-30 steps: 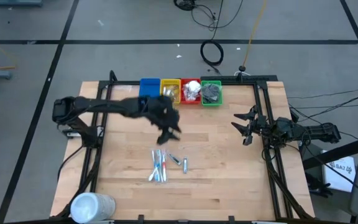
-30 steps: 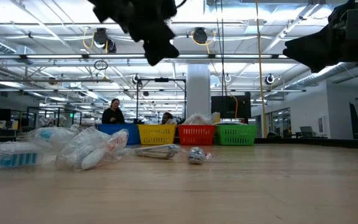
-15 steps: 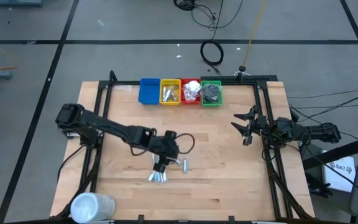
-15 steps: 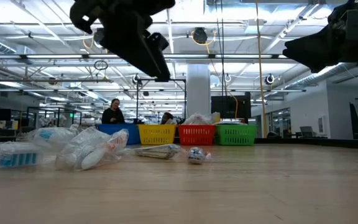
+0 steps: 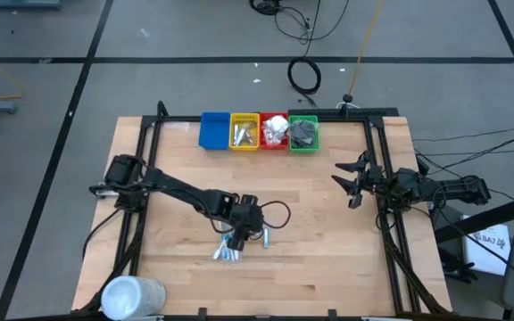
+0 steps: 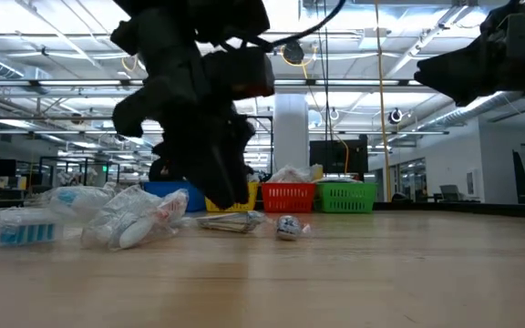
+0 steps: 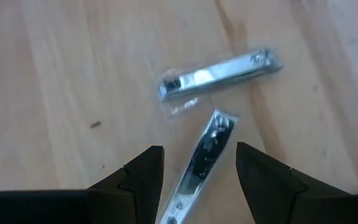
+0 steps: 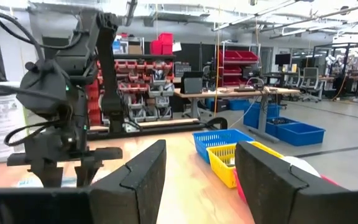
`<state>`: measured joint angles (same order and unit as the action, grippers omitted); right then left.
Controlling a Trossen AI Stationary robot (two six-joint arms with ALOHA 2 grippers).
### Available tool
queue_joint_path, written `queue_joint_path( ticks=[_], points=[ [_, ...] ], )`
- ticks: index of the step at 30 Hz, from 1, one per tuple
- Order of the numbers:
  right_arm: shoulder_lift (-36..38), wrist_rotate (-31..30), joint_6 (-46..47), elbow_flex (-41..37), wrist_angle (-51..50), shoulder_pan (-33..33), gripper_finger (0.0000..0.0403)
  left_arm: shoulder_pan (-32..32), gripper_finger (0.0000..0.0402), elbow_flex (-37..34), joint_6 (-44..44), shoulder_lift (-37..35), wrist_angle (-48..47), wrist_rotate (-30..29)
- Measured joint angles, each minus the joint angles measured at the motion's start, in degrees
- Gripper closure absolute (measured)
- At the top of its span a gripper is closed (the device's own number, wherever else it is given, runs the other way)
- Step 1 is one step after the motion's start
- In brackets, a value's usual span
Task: Pick & Place Travel size toiletries
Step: Put the nail cutter into the yellow bin
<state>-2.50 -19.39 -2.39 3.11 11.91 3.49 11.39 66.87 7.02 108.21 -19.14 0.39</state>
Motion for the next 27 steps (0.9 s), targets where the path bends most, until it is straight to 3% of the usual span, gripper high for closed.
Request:
queue_joint_path(
  ticks=[15,27],
  points=[
    [-0.04,0.01,0.00,0.00,-0.05,0.00,0.0222,-0.49,0.0213,0.11,0.19,3.95,1.60,1.12],
    [-0.04,-0.01,0.00,0.00,-0.11,0.00,0.0222,-1.20,0.0368,0.09,-0.65,3.50,1.29,2.03]
  ],
)
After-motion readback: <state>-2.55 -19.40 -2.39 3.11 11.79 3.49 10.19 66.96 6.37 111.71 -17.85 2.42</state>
